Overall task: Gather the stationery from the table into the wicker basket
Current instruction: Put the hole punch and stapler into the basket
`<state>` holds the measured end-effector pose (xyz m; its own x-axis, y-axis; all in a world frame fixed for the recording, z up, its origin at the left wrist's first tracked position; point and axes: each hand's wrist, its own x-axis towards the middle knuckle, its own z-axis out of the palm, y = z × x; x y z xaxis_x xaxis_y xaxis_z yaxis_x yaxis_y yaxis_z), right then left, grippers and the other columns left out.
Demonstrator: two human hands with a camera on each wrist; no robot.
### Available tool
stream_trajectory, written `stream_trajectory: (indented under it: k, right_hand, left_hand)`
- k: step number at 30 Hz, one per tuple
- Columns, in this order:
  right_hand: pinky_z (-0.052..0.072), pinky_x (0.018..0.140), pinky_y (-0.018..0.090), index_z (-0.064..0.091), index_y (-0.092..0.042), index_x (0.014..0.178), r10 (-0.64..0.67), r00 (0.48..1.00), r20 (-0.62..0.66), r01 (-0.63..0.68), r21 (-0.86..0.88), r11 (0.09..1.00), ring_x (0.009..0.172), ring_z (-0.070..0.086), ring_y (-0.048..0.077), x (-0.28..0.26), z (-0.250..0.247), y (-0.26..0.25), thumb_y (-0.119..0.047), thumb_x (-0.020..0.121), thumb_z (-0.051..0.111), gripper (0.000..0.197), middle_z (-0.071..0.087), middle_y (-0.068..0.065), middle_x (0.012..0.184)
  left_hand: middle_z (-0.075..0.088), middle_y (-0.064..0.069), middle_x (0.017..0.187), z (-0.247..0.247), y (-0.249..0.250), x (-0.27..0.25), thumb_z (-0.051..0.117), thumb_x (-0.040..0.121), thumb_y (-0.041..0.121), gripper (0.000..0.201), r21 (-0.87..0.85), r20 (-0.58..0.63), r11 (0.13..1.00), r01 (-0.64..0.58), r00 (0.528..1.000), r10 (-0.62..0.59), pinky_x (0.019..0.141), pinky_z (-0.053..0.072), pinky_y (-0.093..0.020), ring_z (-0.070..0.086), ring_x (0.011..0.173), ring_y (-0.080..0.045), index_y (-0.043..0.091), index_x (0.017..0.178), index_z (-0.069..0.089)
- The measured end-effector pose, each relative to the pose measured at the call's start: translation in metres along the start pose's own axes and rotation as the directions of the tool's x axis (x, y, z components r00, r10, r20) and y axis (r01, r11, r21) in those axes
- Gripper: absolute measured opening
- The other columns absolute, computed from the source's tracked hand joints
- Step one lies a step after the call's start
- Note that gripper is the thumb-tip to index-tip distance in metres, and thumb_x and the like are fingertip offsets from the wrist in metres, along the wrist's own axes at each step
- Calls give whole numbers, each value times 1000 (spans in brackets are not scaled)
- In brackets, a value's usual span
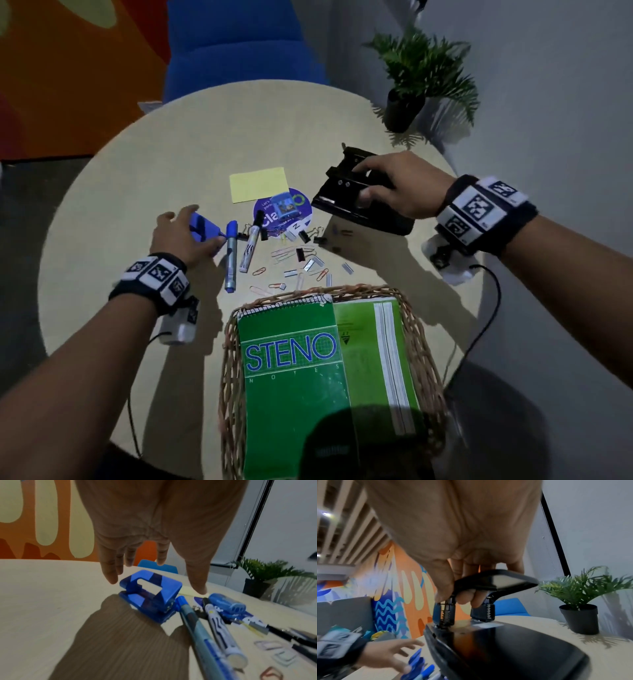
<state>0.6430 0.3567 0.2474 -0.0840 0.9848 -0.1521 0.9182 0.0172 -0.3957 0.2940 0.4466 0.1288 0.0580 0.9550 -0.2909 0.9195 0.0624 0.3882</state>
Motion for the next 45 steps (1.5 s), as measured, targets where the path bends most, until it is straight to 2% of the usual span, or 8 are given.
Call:
stream_trajectory:
  k: [6, 10, 13, 19, 30, 39, 42, 45]
  right_hand:
    - [37, 77, 22, 58, -17, 120, -93, 995, 23, 91, 58, 994, 92, 61, 18, -106, 5, -32, -29, 82, 62, 40, 69, 3, 109]
    - [34, 101, 34, 56, -20, 123, -84, 996, 35, 78, 153, 985, 93, 49, -1, -156, 46, -31, -28, 85, 60, 39, 62, -11, 108]
    - [15, 118, 45, 53, -26, 124, -93, 992, 85, 80, 147, 986, 106, 58, 13, -179, 77, -19, -36, 90, 52, 36, 65, -4, 110]
    - [17, 116, 55, 53, -28, 124, -167, 973, 157, 169, 5, 986, 105, 58, 16, -188, 106, -11, -52, 94, 29, 46, 64, 2, 103]
    - [10, 116, 49, 61, -18, 119, -301, 944, 137, 317, -119, 941, 104, 61, 24, -184, 118, -15, -22, 90, 57, 30, 65, 9, 98]
    - [16, 114, 53, 61, -15, 119, -354, 928, 120, 370, -168, 914, 107, 59, 29, -169, 133, -17, -15, 88, 59, 31, 64, 13, 101]
    - [26, 109, 58, 63, -15, 119, -378, 922, 87, 388, -197, 900, 109, 62, 28, -171, 145, -11, -10, 81, 66, 38, 67, 12, 105]
    - [20, 109, 55, 61, -16, 123, -388, 921, 48, 389, -190, 901, 120, 57, 26, -172, 155, -6, -13, 83, 61, 40, 67, 8, 115]
  left_hand:
    - [29, -24, 143, 22, -11, 28, 82, 61, 50, 99, 47, 82, 999, -13, 997, 10, 103, 42, -53, 40, 125, -46, 22, 142, 32]
    - [40, -26, 130, 21, -18, 35, 80, 65, 48, 83, 22, 41, 997, -67, 997, 66, 96, 47, -52, 49, 113, -47, 20, 134, 42]
    - [48, -25, 125, 13, -23, 34, 81, 65, 45, 81, 7, 33, 994, -108, 994, 108, 95, 47, -50, 51, 112, -44, 19, 133, 45]
    - [46, -24, 129, -27, -32, 20, 81, 67, 42, 79, 72, -70, 980, -184, 979, 189, 94, 46, -51, 51, 112, -42, 21, 134, 46]
    - [49, -20, 129, -71, -7, -78, 81, 65, 45, 78, 175, -117, 919, -352, 920, 375, 91, 46, -50, 50, 115, -37, 26, 134, 47]
    - [47, -11, 135, -58, 29, -136, 78, 62, 53, 83, 198, 34, 859, -473, 879, 476, 89, 46, -43, 50, 115, -30, 34, 135, 45]
    - [46, -3, 136, -57, 39, -158, 71, 57, 70, 90, 101, 135, 832, -546, 836, 533, 89, 44, -36, 50, 112, -21, 39, 136, 42]
    - [51, 8, 130, -53, 51, -185, 62, 47, 82, 103, -27, 232, 801, -599, 775, 587, 92, 46, -32, 52, 108, -10, 40, 137, 35]
